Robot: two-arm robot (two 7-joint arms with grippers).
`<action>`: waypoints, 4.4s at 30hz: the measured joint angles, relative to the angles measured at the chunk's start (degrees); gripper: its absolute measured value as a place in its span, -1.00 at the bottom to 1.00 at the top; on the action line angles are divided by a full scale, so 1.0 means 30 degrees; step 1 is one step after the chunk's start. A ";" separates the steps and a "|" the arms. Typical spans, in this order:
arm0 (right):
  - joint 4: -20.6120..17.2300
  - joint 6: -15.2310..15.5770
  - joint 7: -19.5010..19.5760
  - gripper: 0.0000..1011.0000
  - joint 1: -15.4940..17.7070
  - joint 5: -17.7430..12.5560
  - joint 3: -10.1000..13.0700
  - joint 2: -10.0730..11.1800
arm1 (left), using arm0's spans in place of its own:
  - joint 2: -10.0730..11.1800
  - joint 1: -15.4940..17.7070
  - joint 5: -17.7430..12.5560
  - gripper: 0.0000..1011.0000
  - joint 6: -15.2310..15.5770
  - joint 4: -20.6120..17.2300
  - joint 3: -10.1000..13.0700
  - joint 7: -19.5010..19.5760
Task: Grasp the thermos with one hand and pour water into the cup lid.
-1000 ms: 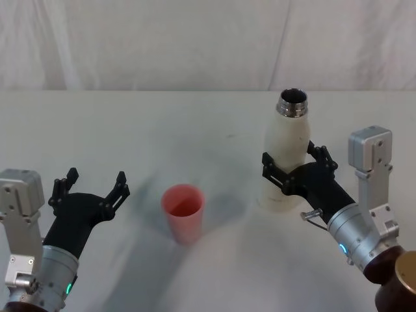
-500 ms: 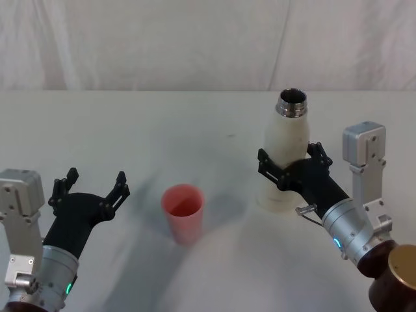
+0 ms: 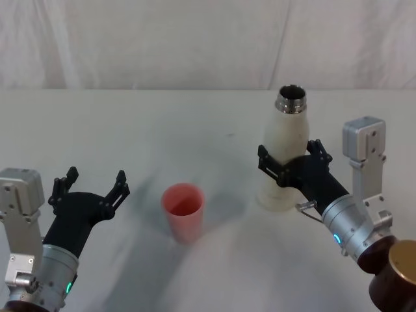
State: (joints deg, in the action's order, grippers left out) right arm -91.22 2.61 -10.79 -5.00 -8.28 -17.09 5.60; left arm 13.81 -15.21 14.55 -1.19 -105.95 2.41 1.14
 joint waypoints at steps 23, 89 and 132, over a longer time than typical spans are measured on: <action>-0.1718 0.1039 0.0232 0.90 -0.0226 0.0440 -0.0023 0.0268 | 0.0000 0.0000 0.0000 0.98 0.0001 0.0001 0.0000 -0.0001; -0.2644 0.0635 0.0966 0.90 -0.0936 0.8673 -0.2595 0.2398 | -0.0001 0.0000 0.0000 0.98 0.0001 0.0000 0.0001 -0.0001; -0.2139 0.0367 0.2806 0.90 -0.0779 1.8948 -0.5369 0.3079 | 0.0000 0.0000 0.0000 0.98 0.0001 0.0001 0.0001 -0.0001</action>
State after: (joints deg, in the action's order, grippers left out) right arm -97.64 3.71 -2.37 -7.34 48.56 -33.20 14.84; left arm 13.81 -15.21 14.54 -1.19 -105.95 2.42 1.14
